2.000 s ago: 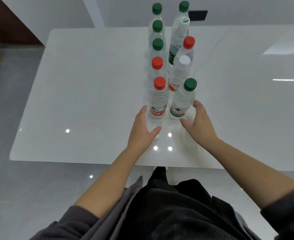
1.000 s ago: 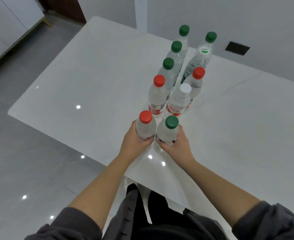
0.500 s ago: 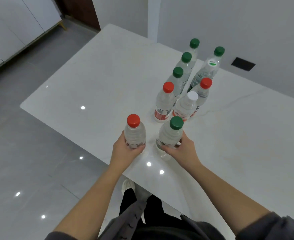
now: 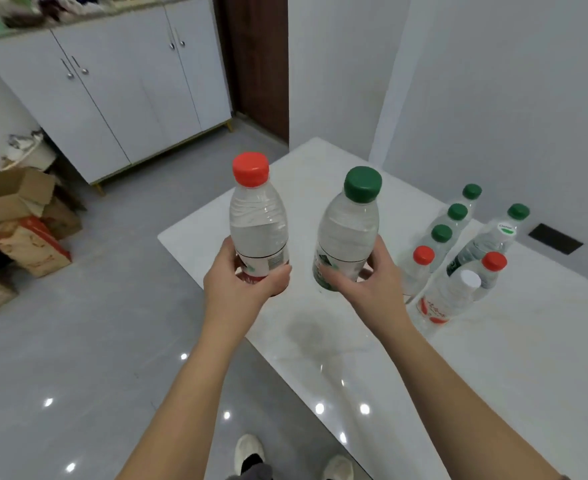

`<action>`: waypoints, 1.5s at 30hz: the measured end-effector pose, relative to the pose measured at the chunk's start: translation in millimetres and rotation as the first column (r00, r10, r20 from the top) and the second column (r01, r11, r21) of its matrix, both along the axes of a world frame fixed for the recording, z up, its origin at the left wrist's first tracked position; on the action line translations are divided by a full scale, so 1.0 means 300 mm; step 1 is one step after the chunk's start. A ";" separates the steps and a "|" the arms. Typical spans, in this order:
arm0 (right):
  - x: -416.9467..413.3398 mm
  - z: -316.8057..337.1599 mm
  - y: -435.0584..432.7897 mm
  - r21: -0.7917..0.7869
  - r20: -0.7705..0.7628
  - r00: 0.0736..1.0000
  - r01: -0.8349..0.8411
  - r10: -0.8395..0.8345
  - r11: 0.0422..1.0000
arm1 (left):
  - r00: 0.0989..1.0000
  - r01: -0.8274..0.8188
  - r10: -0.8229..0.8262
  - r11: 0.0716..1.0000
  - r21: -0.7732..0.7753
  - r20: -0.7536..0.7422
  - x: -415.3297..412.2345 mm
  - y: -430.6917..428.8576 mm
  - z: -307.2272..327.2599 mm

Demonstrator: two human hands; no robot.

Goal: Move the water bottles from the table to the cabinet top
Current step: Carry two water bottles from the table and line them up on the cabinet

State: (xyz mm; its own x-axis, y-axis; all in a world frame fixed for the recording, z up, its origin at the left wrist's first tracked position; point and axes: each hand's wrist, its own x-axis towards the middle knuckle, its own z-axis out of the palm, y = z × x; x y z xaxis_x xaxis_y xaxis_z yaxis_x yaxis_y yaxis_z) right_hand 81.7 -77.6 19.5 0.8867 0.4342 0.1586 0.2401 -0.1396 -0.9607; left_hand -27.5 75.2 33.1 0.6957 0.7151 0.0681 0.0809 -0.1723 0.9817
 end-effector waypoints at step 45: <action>0.235 0.238 1.771 0.069 0.152 0.967 -0.216 0.204 0.974 | 0.936 -0.348 0.337 0.927 0.139 0.097 0.073 1.633 0.223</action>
